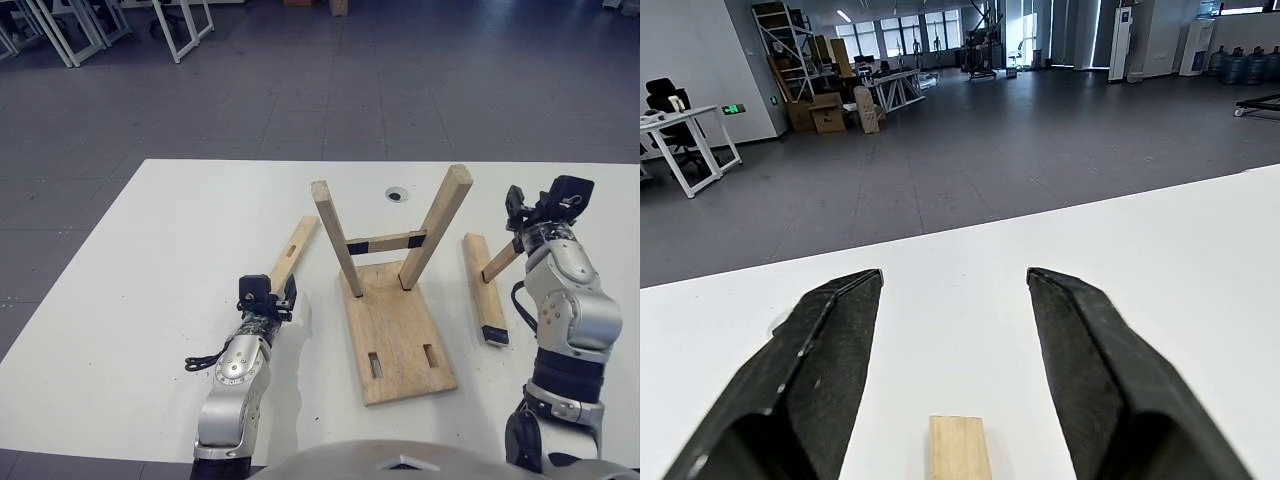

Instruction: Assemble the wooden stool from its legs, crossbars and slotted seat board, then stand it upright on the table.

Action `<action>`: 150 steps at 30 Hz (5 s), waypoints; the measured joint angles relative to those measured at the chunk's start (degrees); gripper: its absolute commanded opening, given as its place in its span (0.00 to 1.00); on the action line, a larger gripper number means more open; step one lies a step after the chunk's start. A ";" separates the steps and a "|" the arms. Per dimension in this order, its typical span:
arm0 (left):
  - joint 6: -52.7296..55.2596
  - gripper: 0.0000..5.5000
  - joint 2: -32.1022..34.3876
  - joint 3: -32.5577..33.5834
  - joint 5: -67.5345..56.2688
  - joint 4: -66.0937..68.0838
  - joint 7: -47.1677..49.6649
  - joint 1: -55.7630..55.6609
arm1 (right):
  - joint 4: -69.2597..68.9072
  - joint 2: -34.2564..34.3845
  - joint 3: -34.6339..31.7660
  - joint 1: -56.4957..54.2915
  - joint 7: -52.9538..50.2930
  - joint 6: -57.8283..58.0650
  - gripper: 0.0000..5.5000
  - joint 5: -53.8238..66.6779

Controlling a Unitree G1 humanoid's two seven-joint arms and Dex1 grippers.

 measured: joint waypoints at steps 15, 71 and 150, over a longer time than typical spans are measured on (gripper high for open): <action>-0.14 0.56 -2.26 0.55 0.61 -2.37 1.50 4.90 | -36.31 -2.18 3.07 35.96 3.73 4.33 0.91 0.00; 34.74 0.56 26.83 9.73 -87.96 -5.73 -29.68 -17.77 | -11.49 -21.79 6.12 19.39 39.13 23.73 0.37 86.99; 13.69 0.37 31.60 -5.36 -40.05 -18.34 -39.75 -3.66 | -11.46 -38.56 24.68 38.71 57.52 -10.66 0.91 8.16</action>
